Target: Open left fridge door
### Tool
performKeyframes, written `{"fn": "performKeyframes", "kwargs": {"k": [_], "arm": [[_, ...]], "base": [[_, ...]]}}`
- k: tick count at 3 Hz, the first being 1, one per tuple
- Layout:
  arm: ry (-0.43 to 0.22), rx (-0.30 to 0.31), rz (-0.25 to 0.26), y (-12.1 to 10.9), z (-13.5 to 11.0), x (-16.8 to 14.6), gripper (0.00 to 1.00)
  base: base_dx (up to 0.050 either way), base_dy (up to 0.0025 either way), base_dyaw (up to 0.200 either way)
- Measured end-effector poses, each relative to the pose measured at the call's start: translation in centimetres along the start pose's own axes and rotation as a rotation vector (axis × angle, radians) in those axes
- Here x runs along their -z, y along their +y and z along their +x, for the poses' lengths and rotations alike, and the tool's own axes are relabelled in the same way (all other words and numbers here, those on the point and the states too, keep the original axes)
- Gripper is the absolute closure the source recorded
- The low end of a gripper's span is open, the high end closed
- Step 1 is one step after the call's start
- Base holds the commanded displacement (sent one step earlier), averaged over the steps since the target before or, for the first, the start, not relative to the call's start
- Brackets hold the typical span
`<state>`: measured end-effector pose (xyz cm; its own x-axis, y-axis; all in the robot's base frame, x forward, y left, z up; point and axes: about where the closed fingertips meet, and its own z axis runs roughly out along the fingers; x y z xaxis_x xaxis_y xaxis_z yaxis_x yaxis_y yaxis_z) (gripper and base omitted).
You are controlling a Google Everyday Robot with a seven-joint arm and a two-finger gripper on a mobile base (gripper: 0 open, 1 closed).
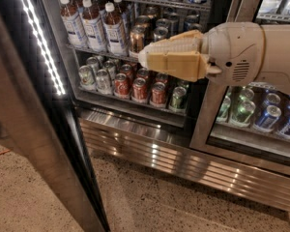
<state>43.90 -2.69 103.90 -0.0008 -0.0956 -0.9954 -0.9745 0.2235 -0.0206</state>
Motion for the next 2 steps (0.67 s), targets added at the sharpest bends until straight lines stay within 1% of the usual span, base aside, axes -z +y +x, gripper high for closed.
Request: {"fn": "performKeyframes", "kwargs": {"k": [1, 2], "arm": [[0.0, 0.0, 0.0, 0.0, 0.0, 0.0, 1.0], [0.0, 0.0, 0.0, 0.0, 0.0, 0.0, 1.0]], "base": [[0.0, 0.00017, 0.196], [0.0, 0.00003, -0.194]]}}
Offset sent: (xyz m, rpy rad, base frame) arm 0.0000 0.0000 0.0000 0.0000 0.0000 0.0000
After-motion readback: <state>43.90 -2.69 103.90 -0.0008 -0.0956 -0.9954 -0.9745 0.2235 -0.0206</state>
